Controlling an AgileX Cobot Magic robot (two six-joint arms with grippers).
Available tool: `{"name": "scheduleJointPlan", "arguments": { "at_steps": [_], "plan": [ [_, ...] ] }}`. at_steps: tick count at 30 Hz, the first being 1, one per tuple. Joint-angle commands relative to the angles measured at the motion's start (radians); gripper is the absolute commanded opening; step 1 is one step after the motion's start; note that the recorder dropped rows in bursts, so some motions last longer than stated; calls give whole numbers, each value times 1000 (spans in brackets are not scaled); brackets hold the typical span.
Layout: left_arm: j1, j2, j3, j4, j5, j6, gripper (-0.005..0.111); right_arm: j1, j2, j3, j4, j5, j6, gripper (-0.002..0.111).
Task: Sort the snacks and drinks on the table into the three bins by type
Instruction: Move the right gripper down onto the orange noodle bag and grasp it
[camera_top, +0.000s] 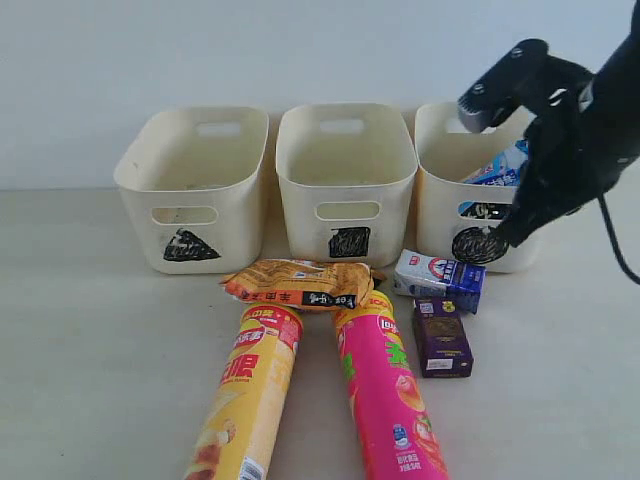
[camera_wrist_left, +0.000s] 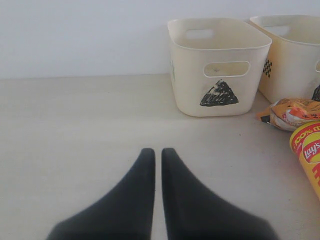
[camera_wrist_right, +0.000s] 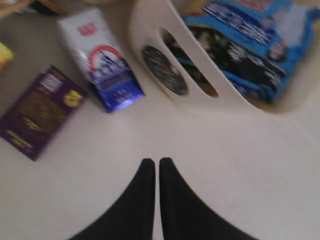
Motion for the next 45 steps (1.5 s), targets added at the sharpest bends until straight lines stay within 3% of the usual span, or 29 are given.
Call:
{"name": "scheduleJointPlan", "arguments": {
  "at_steps": [1,5,11,12,14,17,25,45],
  "plan": [
    [3,-3,4,0,-6,-6,4,90,-8,-1,152,-37,-181,0],
    [3,-3,4,0,-6,-6,4,189,16,0,182,-85,-244,3],
    [3,-3,4,0,-6,-6,4,329,82,14,182,-165,-400,50],
    [3,-3,4,0,-6,-6,4,351,117,14,182,-186,-402,65],
    [3,-3,4,0,-4,-6,4,361,165,14,182,-256,-402,72],
    [3,-3,4,0,-4,-6,4,361,229,14,182,-410,-402,72],
    [3,-3,4,0,-4,-6,4,361,340,14,176,-537,-538,72],
    [3,-3,4,0,-11,-6,4,359,458,8,154,-705,-747,71]
  ]
}}
